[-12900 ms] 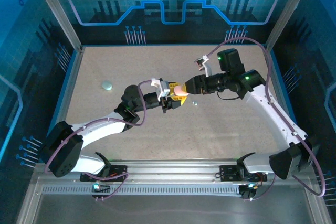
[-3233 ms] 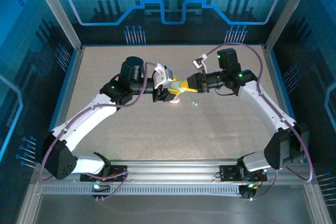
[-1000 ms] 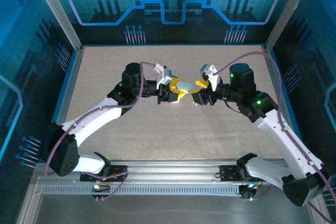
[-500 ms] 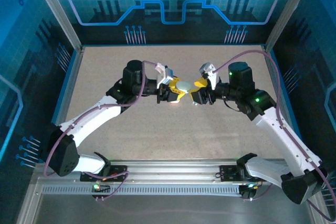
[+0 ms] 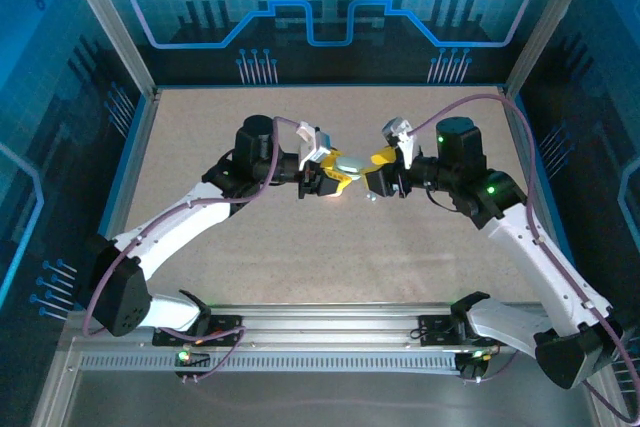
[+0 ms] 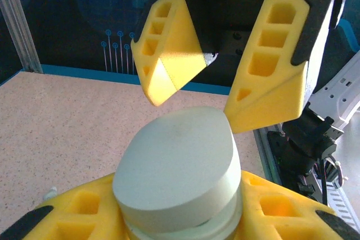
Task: Insert wireless bluetooth earbuds into charging case
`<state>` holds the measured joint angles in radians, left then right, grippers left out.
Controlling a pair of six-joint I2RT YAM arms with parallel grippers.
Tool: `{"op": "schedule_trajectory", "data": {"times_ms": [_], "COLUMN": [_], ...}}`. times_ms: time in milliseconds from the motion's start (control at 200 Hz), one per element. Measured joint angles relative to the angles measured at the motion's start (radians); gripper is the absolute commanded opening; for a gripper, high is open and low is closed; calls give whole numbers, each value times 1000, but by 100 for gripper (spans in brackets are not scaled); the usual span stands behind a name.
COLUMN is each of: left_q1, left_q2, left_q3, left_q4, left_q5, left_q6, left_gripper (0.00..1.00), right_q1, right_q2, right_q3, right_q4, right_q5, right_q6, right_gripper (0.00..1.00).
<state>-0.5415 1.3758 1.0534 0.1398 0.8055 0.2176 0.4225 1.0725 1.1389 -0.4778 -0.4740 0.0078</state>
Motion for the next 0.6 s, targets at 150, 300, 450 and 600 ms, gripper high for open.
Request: {"op": "schedule_trajectory", "data": {"times_ms": [150,300,450,600], "left_q1": [0,0,0,0], "left_q2": [0,0,2,5], "left_q3": [0,1,6,6], "left_q4": [-2,-7,-18,-40], "left_q5": [0,2,7,27], "left_q6": [-1,-2,-3,-7], "left_gripper": [24,24,24,24], "right_q1": [-2,-2,-1,5], "right_q2": [0,-11,-18,-18], "right_q3": [0,-13,-14,-14], "right_q4": [4,30,54,76], "right_q5": [0,15,37,53], "right_q6": [-2,-32,-77,-126], "right_gripper": [51,50,50,50]}}
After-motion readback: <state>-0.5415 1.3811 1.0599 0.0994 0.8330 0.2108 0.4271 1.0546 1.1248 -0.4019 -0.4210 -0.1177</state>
